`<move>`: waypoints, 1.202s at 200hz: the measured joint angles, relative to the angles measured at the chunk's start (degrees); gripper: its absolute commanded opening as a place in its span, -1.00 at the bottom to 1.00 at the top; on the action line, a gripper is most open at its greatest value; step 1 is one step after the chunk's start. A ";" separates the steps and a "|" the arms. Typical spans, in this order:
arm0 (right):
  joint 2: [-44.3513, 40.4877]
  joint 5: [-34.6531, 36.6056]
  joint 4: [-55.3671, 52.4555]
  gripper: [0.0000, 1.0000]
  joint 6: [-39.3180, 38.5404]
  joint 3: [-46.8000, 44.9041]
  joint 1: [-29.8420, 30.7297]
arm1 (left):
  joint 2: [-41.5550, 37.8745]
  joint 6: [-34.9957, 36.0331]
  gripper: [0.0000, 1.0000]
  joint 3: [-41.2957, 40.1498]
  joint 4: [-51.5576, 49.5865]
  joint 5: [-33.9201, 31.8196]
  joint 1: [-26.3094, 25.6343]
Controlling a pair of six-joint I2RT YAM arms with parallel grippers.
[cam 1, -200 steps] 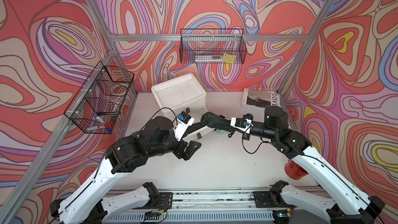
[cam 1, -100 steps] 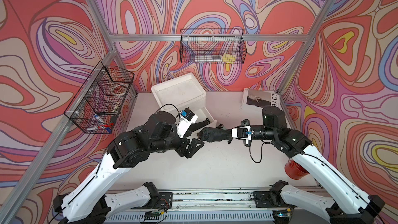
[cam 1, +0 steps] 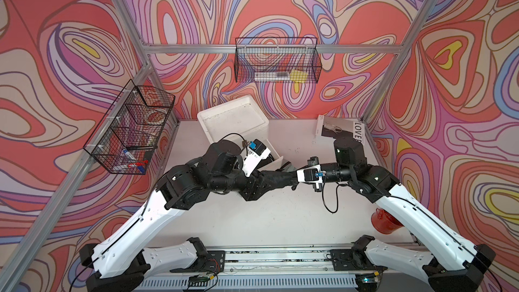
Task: Place the umbrella in the drawer by color
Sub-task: Pick up the umbrella from the center of the board, then place the umbrella in the drawer.
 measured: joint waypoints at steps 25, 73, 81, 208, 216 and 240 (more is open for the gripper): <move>0.07 1.36 0.74 -0.28 0.63 -0.15 0.02 | -0.09 -0.55 -1.00 -0.24 0.37 -1.49 0.04; -4.31 10.47 13.44 0.96 9.33 -7.28 0.24 | -6.05 -1.97 -1.00 -7.98 3.98 -16.22 -0.20; -5.29 12.63 15.82 0.97 11.54 -8.66 0.24 | -7.58 -2.36 -1.00 -10.12 5.03 -19.78 -0.22; -8.81 36.17 37.97 0.97 44.09 -25.75 0.24 | 10.14 5.81 -1.00 -24.74 33.57 -44.87 1.22; -8.61 36.26 37.99 0.96 45.27 -25.75 0.24 | 11.91 5.97 -0.99 -24.74 33.83 -44.57 2.19; -7.13 37.35 37.31 0.96 49.31 -24.50 0.26 | 14.10 4.48 -0.30 -24.74 33.66 -42.58 6.56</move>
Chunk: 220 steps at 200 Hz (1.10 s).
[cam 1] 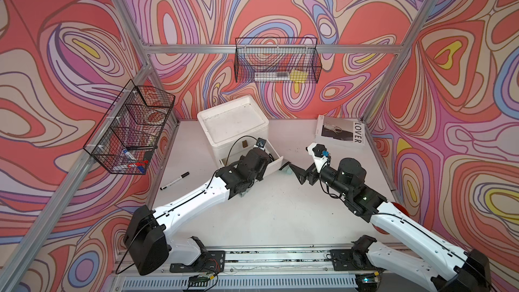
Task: Place the umbrella in the drawer by color
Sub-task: Place the umbrella in the drawer.
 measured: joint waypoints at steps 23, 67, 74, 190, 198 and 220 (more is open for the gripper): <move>4.13 2.34 -4.79 0.97 5.42 5.35 0.00 | -0.55 -2.49 0.28 0.00 -0.07 1.25 3.23; 14.56 6.69 -17.46 0.96 12.33 21.09 0.02 | -4.00 -6.69 0.73 0.59 -1.95 3.04 6.84; 15.45 6.19 -18.45 0.96 12.35 21.77 0.02 | -4.57 -7.28 0.80 1.29 -2.73 3.61 7.45; 17.75 -5.46 -13.92 0.87 22.12 13.79 0.44 | -1.31 -8.50 0.98 28.37 -18.34 17.20 21.55; 17.75 -5.44 -13.27 0.84 22.93 12.59 0.79 | -0.07 -8.68 0.98 29.66 -19.19 18.71 23.85; 17.35 -4.74 -11.76 0.77 24.72 9.81 2.34 | 3.04 -9.55 0.98 30.97 -21.18 21.66 29.62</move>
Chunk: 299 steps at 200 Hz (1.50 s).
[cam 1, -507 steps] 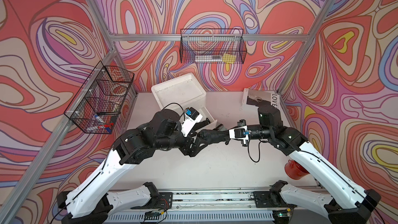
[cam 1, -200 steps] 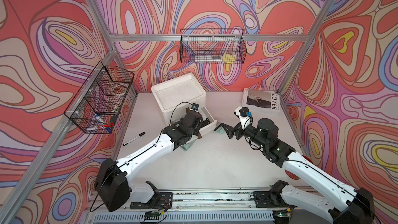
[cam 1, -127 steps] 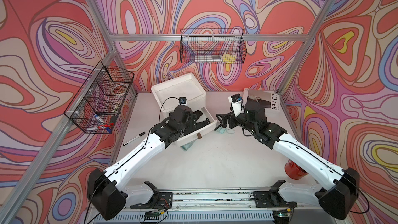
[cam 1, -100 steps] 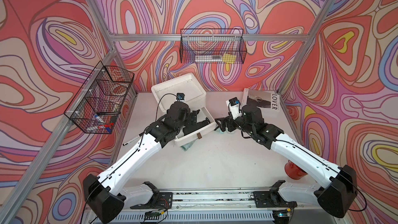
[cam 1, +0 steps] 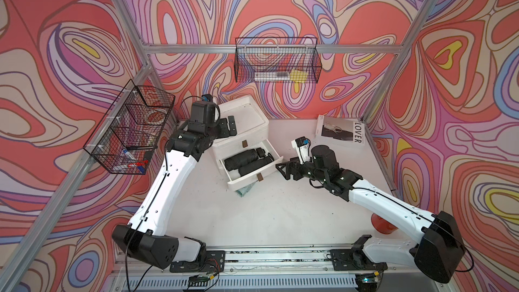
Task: Place the umbrella in the drawer by color
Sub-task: Place the umbrella in the drawer, then close the drawer in the storage box.
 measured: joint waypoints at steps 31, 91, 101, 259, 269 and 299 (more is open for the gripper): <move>-0.87 2.54 1.14 0.69 1.29 -2.16 3.82 | 3.61 -3.41 0.96 -0.57 -1.20 0.98 5.99; 4.33 6.91 3.19 0.47 2.27 -1.92 10.32 | 6.51 -8.61 0.59 -1.81 -0.09 -5.31 7.50; 6.03 7.72 3.45 0.46 2.40 -1.46 11.45 | 7.63 -9.01 0.53 -1.01 -0.22 -6.43 7.50; 22.49 22.10 16.90 0.06 3.37 2.45 17.94 | 7.19 -19.32 -0.64 -6.14 2.14 -8.11 6.36; 23.08 23.04 17.11 -0.01 3.08 2.49 17.99 | 7.10 -19.28 -0.67 -6.14 1.95 -9.46 5.84; 23.91 24.94 17.64 -0.42 1.62 2.47 18.27 | 6.88 -19.28 -0.79 -6.47 1.99 -11.50 4.79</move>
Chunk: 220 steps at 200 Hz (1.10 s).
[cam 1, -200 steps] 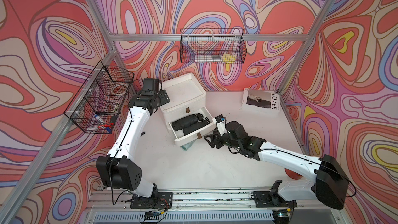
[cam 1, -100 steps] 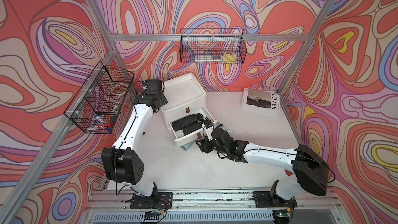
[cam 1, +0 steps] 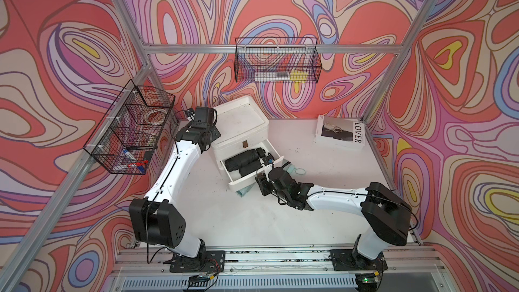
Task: Place the umbrella in the drawer by color
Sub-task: Close the drawer in the storage box.
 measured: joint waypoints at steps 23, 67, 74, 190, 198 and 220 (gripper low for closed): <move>0.07 0.68 0.35 -0.76 -1.46 0.00 0.04 | -0.52 -0.22 -0.84 -0.68 0.26 -0.96 -0.44; 0.85 1.20 -0.07 -1.00 -5.46 2.47 0.02 | -1.27 -0.07 -0.95 -1.60 0.92 -1.05 -0.63; 1.33 1.27 -0.59 -1.00 -6.16 3.23 0.04 | -1.27 -0.02 -0.96 -1.64 1.05 -1.05 -0.63; 21.92 4.55 8.24 -0.71 -14.01 22.86 -3.41 | -2.38 2.14 -0.96 -3.10 2.71 1.18 -0.35; 22.95 3.82 9.84 -0.63 -13.84 23.21 -3.85 | -2.38 1.97 -0.96 -3.10 2.84 1.11 -0.35; 25.14 2.67 14.53 -0.24 -13.90 23.23 -3.96 | -2.38 0.63 -0.95 -3.41 3.28 0.52 0.17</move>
